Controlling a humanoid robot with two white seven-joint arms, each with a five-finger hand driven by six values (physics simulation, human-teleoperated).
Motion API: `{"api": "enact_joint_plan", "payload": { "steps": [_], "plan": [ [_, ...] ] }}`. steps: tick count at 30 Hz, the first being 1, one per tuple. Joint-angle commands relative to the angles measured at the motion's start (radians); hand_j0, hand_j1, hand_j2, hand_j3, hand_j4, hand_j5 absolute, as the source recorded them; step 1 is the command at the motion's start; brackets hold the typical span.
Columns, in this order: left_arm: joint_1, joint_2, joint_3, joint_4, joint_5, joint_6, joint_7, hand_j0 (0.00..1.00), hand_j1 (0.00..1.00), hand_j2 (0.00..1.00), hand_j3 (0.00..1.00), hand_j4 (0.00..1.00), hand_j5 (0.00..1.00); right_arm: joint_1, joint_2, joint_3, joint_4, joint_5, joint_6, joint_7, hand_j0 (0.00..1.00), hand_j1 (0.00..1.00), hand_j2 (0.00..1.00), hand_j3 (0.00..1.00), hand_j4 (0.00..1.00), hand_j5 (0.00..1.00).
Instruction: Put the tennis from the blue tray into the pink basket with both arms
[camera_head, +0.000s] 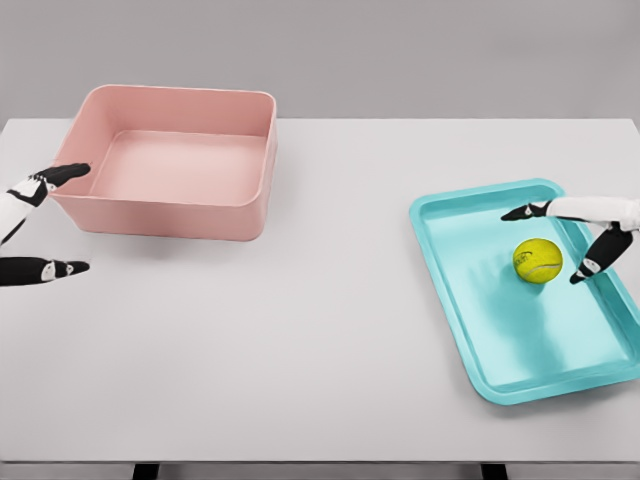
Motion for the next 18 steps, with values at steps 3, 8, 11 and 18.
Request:
{"api": "enact_joint_plan", "payload": {
  "steps": [3, 8, 11, 18],
  "plan": [
    [0.052, 0.113, -0.009, -0.031, 0.169, 0.0, -0.001, 1.0, 1.0, 1.0, 1.0, 1.0, 1.0, 0.002, 0.01, 0.016, 0.008, -0.003, -0.009, 0.0, 1.0, 1.0, 1.0, 1.0, 1.0, 1.0],
    [0.071, 0.117, -0.041, -0.047, 0.206, 0.0, 0.001, 1.0, 1.0, 1.0, 1.0, 1.0, 1.0, 0.002, 0.01, 0.039, 0.011, -0.003, -0.015, 0.0, 1.0, 1.0, 1.0, 1.0, 1.0, 1.0],
    [0.072, 0.149, -0.093, -0.051, 0.23, 0.0, 0.001, 1.0, 1.0, 1.0, 1.0, 1.0, 1.0, 0.002, 0.011, 0.046, 0.014, -0.003, -0.015, 0.0, 1.0, 1.0, 1.0, 1.0, 1.0, 1.0],
    [0.072, 0.151, -0.198, -0.05, 0.281, 0.0, 0.003, 1.0, 1.0, 1.0, 1.0, 1.0, 1.0, 0.0, 0.044, 0.046, 0.088, -0.002, -0.03, 0.0, 1.0, 1.0, 1.0, 1.0, 1.0, 1.0]
  ]
}}
